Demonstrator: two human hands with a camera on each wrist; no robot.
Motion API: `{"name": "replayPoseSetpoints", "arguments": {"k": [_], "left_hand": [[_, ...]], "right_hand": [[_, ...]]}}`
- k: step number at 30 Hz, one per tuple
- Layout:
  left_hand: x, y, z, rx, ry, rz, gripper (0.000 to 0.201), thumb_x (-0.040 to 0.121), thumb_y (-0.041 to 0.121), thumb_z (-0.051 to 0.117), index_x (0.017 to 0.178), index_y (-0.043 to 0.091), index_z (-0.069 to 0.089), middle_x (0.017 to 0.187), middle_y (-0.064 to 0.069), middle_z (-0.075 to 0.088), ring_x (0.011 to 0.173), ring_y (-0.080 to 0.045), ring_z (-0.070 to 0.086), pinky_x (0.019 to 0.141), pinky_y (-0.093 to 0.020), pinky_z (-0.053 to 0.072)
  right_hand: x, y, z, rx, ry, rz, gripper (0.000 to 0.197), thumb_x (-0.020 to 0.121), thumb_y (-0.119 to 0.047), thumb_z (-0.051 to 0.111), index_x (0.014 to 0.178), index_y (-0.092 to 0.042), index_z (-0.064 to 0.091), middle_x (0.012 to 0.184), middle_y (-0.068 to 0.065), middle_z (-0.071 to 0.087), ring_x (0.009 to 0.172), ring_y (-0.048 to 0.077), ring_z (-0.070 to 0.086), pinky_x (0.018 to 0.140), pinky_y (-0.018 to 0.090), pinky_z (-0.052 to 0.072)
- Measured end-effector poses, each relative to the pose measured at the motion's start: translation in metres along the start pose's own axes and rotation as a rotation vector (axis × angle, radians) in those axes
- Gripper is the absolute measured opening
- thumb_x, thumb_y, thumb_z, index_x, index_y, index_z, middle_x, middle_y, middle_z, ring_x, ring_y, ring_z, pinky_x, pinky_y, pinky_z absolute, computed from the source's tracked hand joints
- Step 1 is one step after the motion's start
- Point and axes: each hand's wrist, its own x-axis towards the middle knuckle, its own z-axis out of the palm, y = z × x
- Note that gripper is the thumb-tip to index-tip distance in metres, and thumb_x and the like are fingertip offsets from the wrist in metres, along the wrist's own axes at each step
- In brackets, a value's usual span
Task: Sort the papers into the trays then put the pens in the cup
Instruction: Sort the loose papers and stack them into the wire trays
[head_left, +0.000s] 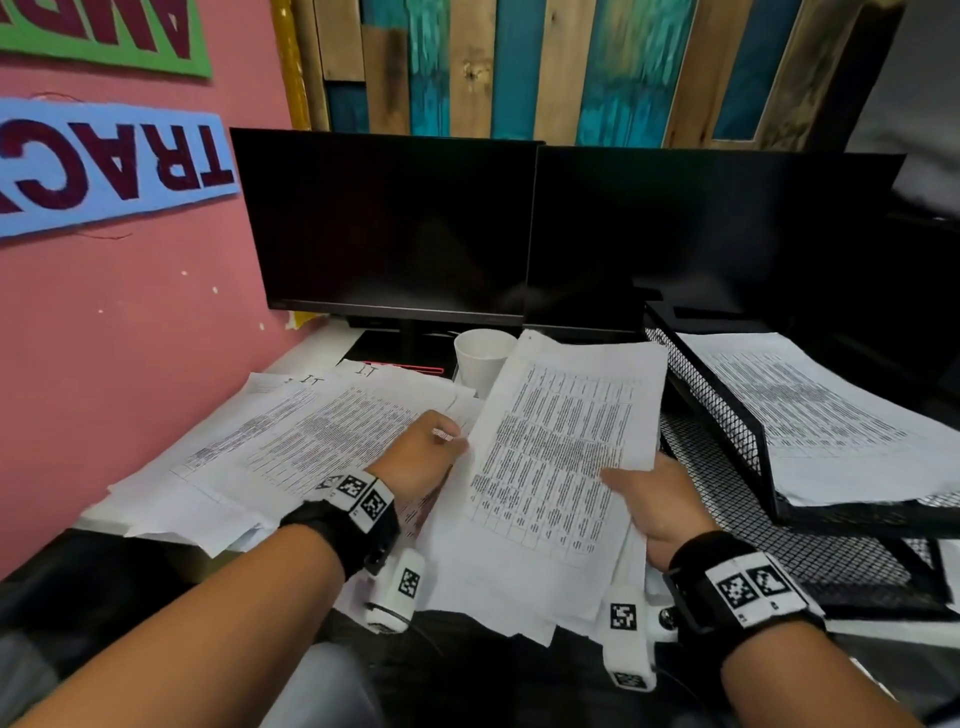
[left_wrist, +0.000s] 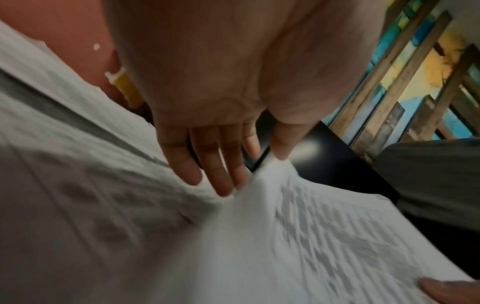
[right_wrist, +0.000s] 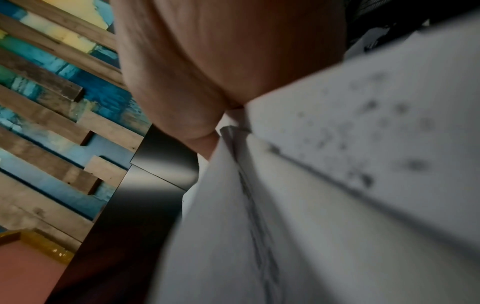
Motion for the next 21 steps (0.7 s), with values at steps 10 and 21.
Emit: {"name": "replayPoseSetpoints", "arguments": {"k": [10, 21], "left_hand": [[0.011, -0.048, -0.072, 0.546, 0.145, -0.315, 0.079, 0.082, 0.022, 0.08, 0.151, 0.028, 0.041, 0.132, -0.003, 0.061, 0.107, -0.025, 0.065, 0.084, -0.034, 0.056], [0.018, -0.057, -0.077, 0.691, 0.103, -0.298, 0.09, 0.081, 0.022, 0.077, 0.158, 0.026, 0.03, 0.131, -0.003, 0.063, 0.102, -0.023, 0.064, 0.083, -0.034, 0.055]], "right_hand": [[0.009, -0.002, -0.008, 0.064, 0.01, 0.002, 0.025, 0.095, 0.005, 0.065, 0.108, -0.013, 0.075, 0.11, 0.015, 0.079, 0.103, 0.039, 0.075, 0.096, 0.063, 0.057], [0.014, 0.002, 0.0, 0.111, -0.036, 0.024, 0.028, 0.094, 0.007, 0.066, 0.11, -0.013, 0.075, 0.11, 0.013, 0.08, 0.105, 0.039, 0.075, 0.097, 0.064, 0.056]]}}
